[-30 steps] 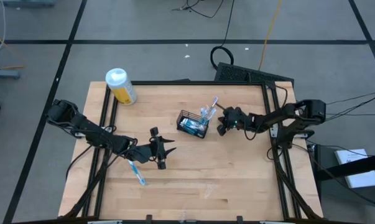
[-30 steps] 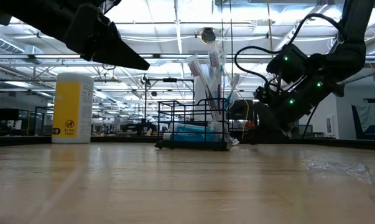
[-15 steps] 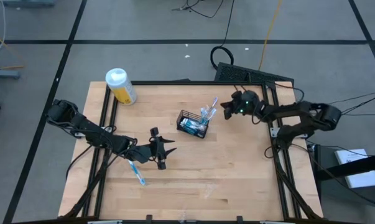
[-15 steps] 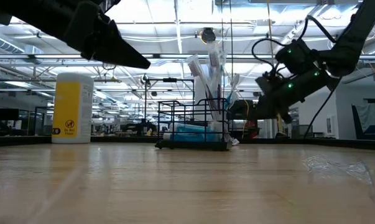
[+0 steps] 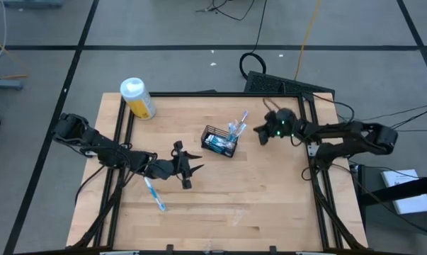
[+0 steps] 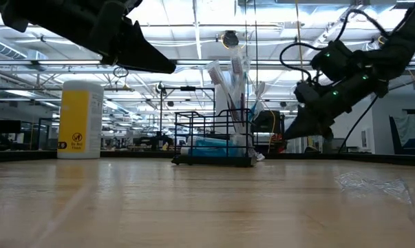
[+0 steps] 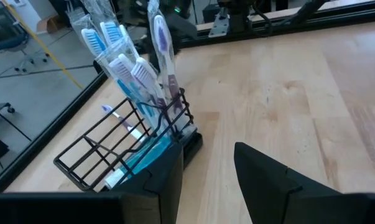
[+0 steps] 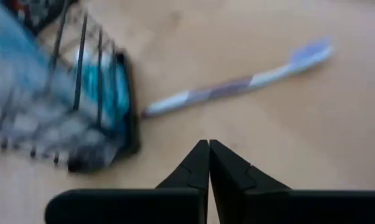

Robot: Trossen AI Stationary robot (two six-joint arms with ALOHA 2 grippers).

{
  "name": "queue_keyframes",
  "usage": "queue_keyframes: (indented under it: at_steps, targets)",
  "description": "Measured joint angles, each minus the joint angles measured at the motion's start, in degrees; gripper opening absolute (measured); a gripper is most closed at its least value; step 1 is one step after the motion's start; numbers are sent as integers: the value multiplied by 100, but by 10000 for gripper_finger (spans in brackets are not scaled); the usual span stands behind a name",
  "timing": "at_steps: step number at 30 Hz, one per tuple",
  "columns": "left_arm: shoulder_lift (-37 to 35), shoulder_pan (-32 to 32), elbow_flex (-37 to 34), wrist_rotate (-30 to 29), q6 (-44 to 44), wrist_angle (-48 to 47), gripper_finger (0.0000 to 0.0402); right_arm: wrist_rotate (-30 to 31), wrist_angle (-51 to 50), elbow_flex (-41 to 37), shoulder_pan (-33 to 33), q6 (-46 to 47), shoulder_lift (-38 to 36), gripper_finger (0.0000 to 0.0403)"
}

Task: Pick & Place toothbrushing station
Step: Put the purple toothbrush into the wire organizer

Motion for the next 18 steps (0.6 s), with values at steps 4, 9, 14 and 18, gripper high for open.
queue_keyframes:
  at_steps: [4, 9, 14, 18]
  targets:
    - [0, 3, 0, -1, 1, -36, 152, 547, 357, -295, 804, 236, -5, 1]
    - [0, 107, 0, 9, -40, -114, 152, 1135, 532, -354, 994, 236, -4, 0]
    - [0, 189, 0, 278, -86, -80, 152, 655, 596, -261, 372, 132, 0, 1]
    - [0, 189, 0, 297, -109, -76, 152, 221, 840, -90, 42, 58, -2, 26]
